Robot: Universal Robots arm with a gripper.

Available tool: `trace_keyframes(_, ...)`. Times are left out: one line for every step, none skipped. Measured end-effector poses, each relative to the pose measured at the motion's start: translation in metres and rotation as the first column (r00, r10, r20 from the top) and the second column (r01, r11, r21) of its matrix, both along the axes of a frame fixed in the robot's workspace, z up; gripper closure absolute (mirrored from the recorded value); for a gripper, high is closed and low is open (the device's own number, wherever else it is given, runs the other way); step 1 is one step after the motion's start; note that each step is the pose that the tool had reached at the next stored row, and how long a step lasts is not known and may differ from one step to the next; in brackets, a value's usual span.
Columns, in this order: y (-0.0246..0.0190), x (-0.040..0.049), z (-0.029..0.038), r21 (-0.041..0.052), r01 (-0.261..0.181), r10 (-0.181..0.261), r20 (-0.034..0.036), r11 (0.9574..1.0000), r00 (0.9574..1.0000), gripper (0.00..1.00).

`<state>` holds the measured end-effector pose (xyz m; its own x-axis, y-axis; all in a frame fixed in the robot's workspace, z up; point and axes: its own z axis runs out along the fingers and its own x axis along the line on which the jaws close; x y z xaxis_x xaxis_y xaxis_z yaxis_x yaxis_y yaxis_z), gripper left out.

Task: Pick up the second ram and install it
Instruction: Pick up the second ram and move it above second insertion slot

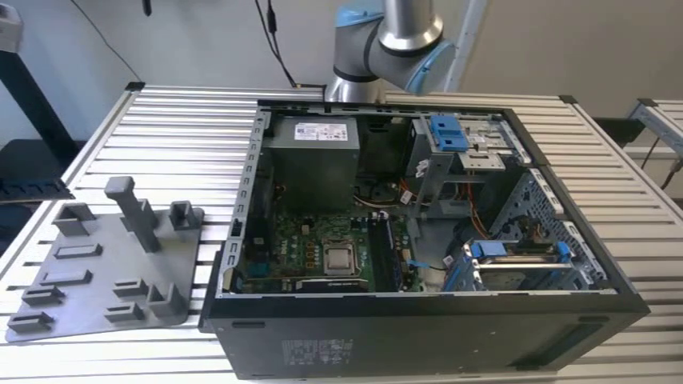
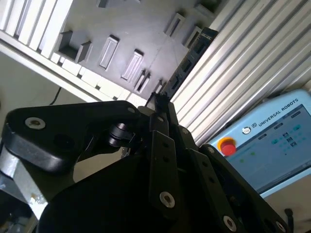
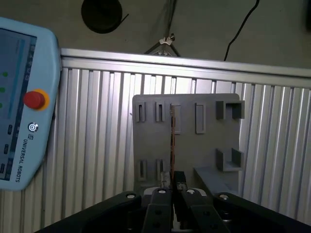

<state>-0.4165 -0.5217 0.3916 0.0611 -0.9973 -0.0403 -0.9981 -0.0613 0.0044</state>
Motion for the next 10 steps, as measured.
trace_keyframes(0.0, 0.0, 0.0, 0.0001, 0.0, 0.0, 0.0, 1.0, 1.0, 0.86)
trace_keyframes(0.0, 0.0, 0.0001, 0.0, 0.0, 0.0, -0.0001, 1.0, 1.0, 0.86)
trace_keyframes(0.0, 0.0, 0.0001, 0.0002, 0.0, 0.0, -0.0001, 1.0, 1.0, 0.86)
trace_keyframes(0.0, 0.0001, 0.0001, 0.0002, 0.0, 0.0, -0.0002, 1.0, 1.0, 0.86)
trace_keyframes(0.0, 0.0002, 0.0001, 0.0001, 0.0, 0.0, -0.0002, 1.0, 1.0, 0.86)
trace_keyframes(0.0, 0.0008, 0.0003, 0.0, 0.0, 0.0, -0.0004, 1.0, 1.0, 0.86)
trace_keyframes(0.0, 0.0018, 0.0002, 0.0001, 0.0, 0.0, -0.0003, 1.0, 1.0, 0.86)
trace_keyframes(0.0, 0.0029, 0.0001, 0.0002, 0.0, 0.0, -0.0002, 1.0, 1.0, 0.86)
trace_keyframes(0.0, 0.0042, 0.0001, 0.0002, 0.0, 0.0, -0.0002, 1.0, 1.0, 0.86)
trace_keyframes(0.0, 0.0052, 0.0001, 0.0002, 0.0, 0.0, -0.0002, 1.0, 1.0, 0.86)
